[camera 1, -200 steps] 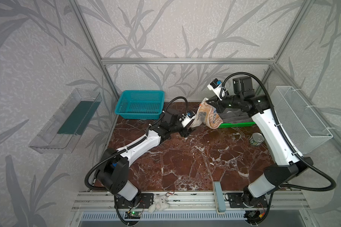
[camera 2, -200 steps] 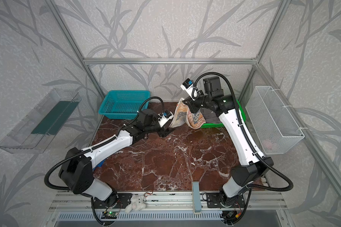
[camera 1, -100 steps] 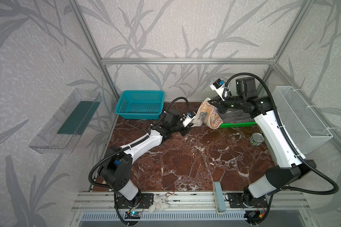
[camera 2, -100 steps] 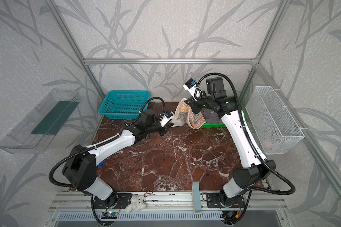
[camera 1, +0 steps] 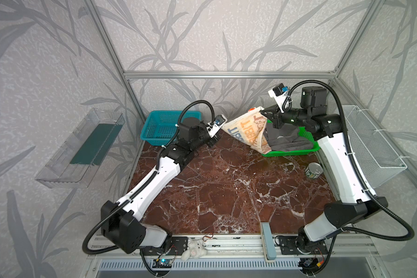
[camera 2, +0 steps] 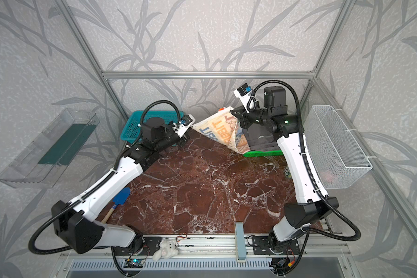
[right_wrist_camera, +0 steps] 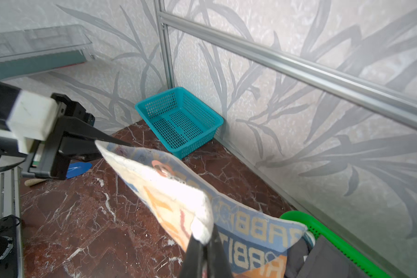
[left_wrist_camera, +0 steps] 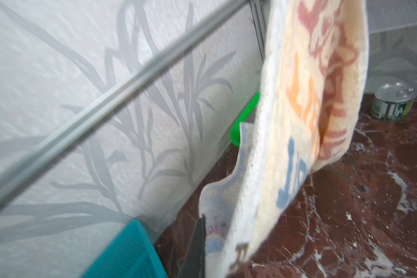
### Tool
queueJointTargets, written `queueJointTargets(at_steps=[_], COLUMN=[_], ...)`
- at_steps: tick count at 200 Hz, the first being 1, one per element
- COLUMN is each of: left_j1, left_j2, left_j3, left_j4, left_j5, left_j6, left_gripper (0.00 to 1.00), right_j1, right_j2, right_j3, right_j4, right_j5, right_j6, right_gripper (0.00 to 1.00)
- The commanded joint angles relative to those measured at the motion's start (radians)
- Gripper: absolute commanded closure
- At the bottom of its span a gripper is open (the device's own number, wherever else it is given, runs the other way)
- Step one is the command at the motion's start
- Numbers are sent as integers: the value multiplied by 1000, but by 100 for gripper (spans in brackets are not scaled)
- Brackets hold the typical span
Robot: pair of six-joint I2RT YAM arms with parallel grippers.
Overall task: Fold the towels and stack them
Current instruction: 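Lift the RABBIT towel with the right gripper while the left gripper grasps its other corner, then hold the towel with both grippers and pull it taut above the table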
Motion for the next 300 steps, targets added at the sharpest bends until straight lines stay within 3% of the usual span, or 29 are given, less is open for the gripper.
queueJointTargets(at_steps=[1, 32, 82, 123, 152, 197, 232, 260, 277, 300], left_j1=[-3, -4, -5, -4, 26, 158, 165, 164, 163, 159], left_j2=[-76, -161, -266, -261, -179, 65, 198, 177, 108, -29], left_j3=[60, 116, 153, 55, -27, 105, 292, 331, 275, 129], left_j4=[-128, -226, -326, -287, -190, -80, -52, -29, -12, -25], left_j5=[32, 59, 106, 1, -76, -53, -50, 8, 41, 62], left_j6=[120, 162, 205, 219, 243, 234, 286, 253, 235, 215], left_gripper=[100, 100, 100, 100, 100, 100, 100, 100, 100, 100], right_j1=[-1, 0, 0, 0, 0, -6, -26, -35, -33, -22], right_j2=[-31, -83, -173, -163, -48, 233, 460, 572, 494, 311], right_j3=[52, 59, -35, -158, -180, 133, 630, 968, 857, 516], right_j4=[-55, -123, -66, 34, 83, -18, -232, -386, -394, -341], right_j5=[-55, -111, -121, -113, -91, -16, 29, 4, -21, -51], right_j6=[-20, -38, 24, 90, 126, 80, 30, 19, 10, -11], right_gripper=[100, 100, 100, 100, 100, 100, 100, 100, 100, 100])
